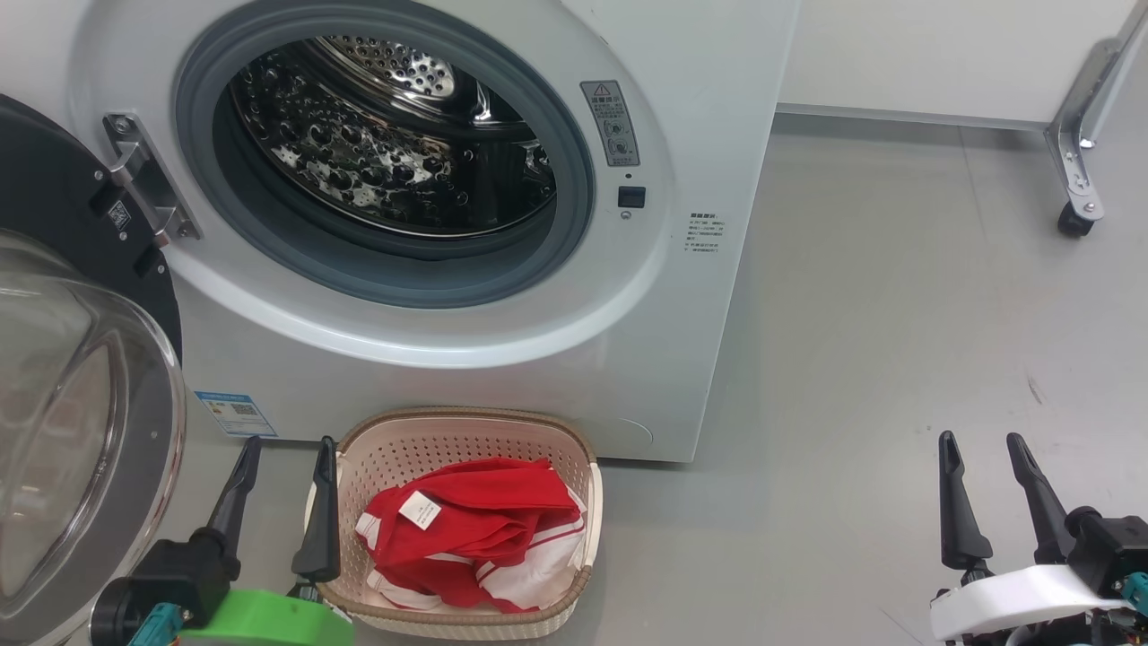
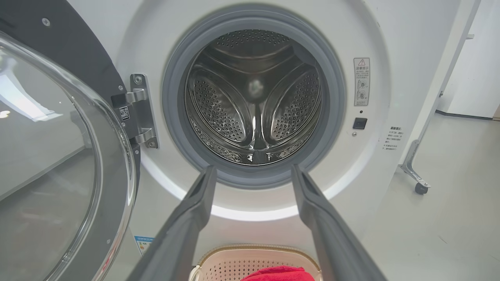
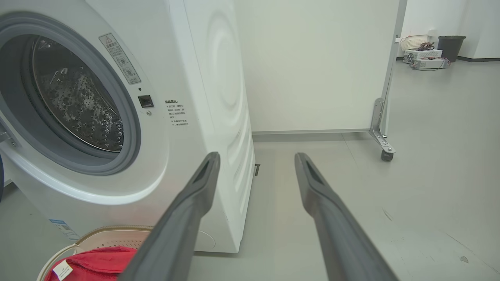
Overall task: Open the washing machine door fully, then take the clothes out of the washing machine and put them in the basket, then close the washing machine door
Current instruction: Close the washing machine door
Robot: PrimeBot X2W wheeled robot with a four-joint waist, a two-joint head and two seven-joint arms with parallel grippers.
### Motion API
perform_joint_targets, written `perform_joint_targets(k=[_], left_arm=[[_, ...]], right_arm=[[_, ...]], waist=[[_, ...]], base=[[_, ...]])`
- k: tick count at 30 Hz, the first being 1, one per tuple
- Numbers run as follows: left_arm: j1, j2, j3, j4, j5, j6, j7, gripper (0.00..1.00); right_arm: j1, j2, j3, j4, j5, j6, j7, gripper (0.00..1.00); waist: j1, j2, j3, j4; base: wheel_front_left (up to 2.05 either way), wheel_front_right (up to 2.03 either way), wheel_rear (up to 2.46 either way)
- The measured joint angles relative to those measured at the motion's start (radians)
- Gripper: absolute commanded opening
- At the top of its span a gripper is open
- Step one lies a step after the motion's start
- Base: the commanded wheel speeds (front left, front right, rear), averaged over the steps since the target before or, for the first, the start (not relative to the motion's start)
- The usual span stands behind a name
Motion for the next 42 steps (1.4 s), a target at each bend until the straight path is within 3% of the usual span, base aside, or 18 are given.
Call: perform_joint_targets(k=[22, 42], left_arm=[[0.003, 0.0, -0.013, -0.006, -0.01, 0.009, 0.0, 1.0], [0.006, 0.001, -0.017, -0.022, -0.01, 0.025, 0.0, 1.0]], right_arm=[[0.0, 0.0, 0.005, -0.001, -0.005, 0.0, 0.0, 1.0], [0.0, -0.001, 0.006, -0.001, -0.007, 0.0, 0.0, 1.0]], waist=[[0.0, 0.0, 0.002, 0.008], [0.0, 0.0, 0.006, 0.019]], base=[[-0.2, 0.2, 0.0], [-1.01, 1.01, 0.0]])
